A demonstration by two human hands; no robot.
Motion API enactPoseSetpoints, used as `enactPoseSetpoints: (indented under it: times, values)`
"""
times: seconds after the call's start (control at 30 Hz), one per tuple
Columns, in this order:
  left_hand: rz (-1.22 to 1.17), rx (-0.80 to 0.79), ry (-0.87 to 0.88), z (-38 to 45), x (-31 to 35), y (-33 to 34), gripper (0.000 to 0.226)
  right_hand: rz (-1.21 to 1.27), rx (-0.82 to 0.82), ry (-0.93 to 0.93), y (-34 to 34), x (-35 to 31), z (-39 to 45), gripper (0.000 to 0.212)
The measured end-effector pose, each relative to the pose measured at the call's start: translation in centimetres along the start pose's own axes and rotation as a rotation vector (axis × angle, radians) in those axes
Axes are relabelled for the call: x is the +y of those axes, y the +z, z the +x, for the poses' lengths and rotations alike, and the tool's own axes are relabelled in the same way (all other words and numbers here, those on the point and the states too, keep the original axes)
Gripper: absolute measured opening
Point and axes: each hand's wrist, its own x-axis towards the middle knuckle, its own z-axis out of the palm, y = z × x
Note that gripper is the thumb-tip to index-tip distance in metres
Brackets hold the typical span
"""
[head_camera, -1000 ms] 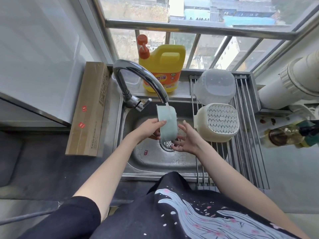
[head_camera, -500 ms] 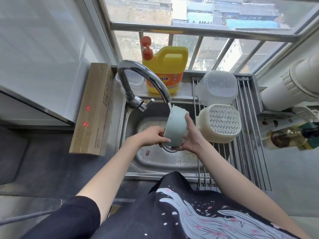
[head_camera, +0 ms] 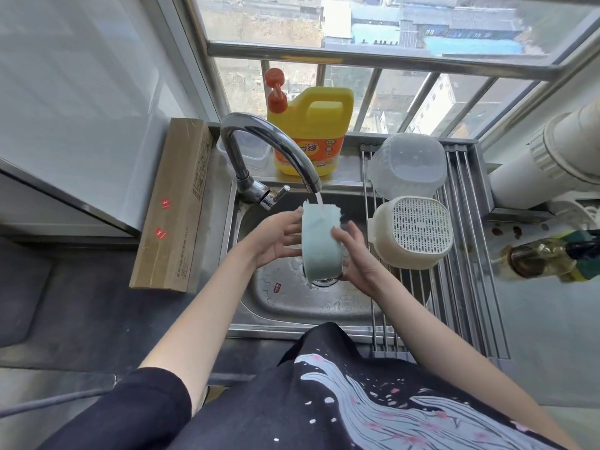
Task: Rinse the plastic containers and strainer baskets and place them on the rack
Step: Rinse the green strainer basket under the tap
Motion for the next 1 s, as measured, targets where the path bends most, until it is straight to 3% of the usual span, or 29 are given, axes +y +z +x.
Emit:
enactPoseSetpoints:
  times: [0.2,0.27,0.33,0.37,0.53,0.67,0.8,0.87,0.93,1.0]
  values:
    - [-0.008,-0.079,0.053,0.3,0.2,-0.3,0.016,-0.033,-0.074,-0.013,-0.8,0.5,-0.3,0.108]
    - [0.084,-0.121,0.064,0.2,-0.1,-0.4,0.02,-0.02,-0.097,0.059,-0.8,0.1,-0.7,0.088]
    - [0.107,-0.165,0.054,0.0,-0.7,-0.5,0.025,0.042,-0.103,0.114,-0.8,-0.5,-1.0,0.054]
    - [0.103,-0.176,0.042,0.0,-1.0,-0.5,0.028,0.081,-0.11,0.128,-0.9,-0.8,-1.0,0.049]
    - [0.213,-0.2,0.002,-0.4,-2.1,-1.1,0.04,0.059,-0.124,0.168,-0.8,-1.8,-0.3,0.055]
    - [0.413,-0.197,0.026,-0.5,-2.5,-1.7,0.04,-0.08,-0.084,0.223,-0.1,-1.9,0.3,0.107]
    - [0.585,-0.272,0.017,-0.8,-2.2,-1.6,0.045,-0.1,-0.058,0.117,0.4,-1.8,0.0,0.089]
    - [0.518,-0.353,-0.001,-1.1,-2.0,-1.6,0.049,-0.108,-0.032,0.034,0.4,-1.5,0.2,0.088]
    - [0.335,-0.419,-0.01,-1.1,-2.1,-2.0,0.052,-0.159,-0.021,-0.049,0.6,-1.4,0.0,0.102]
    - [0.164,-0.355,-0.021,-1.0,-1.8,-2.0,0.05,-0.267,-0.037,-0.148,0.7,-1.2,-0.2,0.109]
